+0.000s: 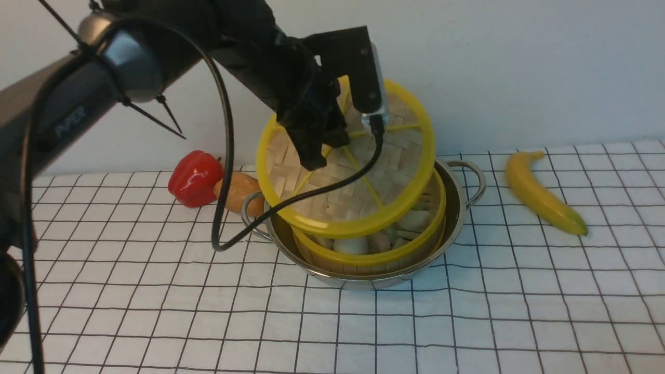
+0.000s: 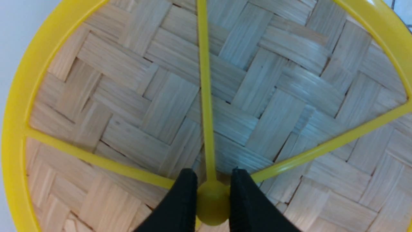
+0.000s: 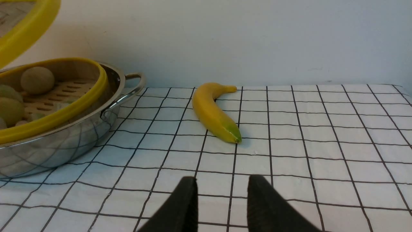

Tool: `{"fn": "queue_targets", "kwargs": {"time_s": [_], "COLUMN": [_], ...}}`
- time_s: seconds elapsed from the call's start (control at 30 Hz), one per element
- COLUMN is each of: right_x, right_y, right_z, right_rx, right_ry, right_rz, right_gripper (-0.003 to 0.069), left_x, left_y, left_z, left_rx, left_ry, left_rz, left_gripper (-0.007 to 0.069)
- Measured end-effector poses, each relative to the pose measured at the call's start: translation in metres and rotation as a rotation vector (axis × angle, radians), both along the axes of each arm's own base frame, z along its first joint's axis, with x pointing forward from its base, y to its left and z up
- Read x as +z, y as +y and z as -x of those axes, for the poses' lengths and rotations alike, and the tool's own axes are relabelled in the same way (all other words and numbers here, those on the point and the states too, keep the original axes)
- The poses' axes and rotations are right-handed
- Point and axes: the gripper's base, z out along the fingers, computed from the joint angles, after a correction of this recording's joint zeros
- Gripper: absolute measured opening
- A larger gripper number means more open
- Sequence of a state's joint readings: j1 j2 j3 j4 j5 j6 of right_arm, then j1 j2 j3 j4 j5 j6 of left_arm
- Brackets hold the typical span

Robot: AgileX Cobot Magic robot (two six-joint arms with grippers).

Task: Place the steamer in the pot on the white tablecloth, and put the lid on the steamer.
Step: 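Place the yellow bamboo steamer lid onto the steamer in the pot with the left gripper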

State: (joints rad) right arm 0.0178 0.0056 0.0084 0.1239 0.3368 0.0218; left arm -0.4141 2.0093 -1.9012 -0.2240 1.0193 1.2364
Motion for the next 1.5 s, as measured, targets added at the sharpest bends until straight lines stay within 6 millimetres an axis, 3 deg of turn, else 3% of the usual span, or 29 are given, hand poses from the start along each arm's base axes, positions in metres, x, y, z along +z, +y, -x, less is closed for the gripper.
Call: {"fn": "queue_targets", "kwargs": {"time_s": [0.2,0.6,0.9,1.17,1.33,1.5], "right_x": [0.0,0.0,0.0,0.0,0.0,0.0], "right_y": [0.0,0.0,0.0,0.0,0.0,0.0], "right_z": [0.0,0.0,0.0,0.0,0.0,0.0], "right_rx": [0.0,0.0,0.0,0.0,0.0,0.0], "right_ry": [0.0,0.0,0.0,0.0,0.0,0.0], "right_rz": [0.0,0.0,0.0,0.0,0.0,0.0], "right_gripper": [0.024,0.024,0.024,0.024,0.024,0.024], "left_x": [-0.024,-0.043,-0.042,-0.043,-0.022,-0.016], "left_y": [-0.009,-0.013,-0.014,-0.014,-0.015,-0.014], "left_z": [-0.006,-0.015,-0.019,-0.016,-0.019,-0.013], "left_rx": [-0.086,-0.161,-0.154,-0.122,-0.095,-0.114], "left_ry": [0.011,-0.018,-0.067,0.005,-0.005,0.045], "left_rz": [-0.052,-0.096,-0.081,-0.078,-0.052,-0.069], "left_gripper": [0.0116,0.0116,0.0116,0.0116,0.0116,0.0116]}}
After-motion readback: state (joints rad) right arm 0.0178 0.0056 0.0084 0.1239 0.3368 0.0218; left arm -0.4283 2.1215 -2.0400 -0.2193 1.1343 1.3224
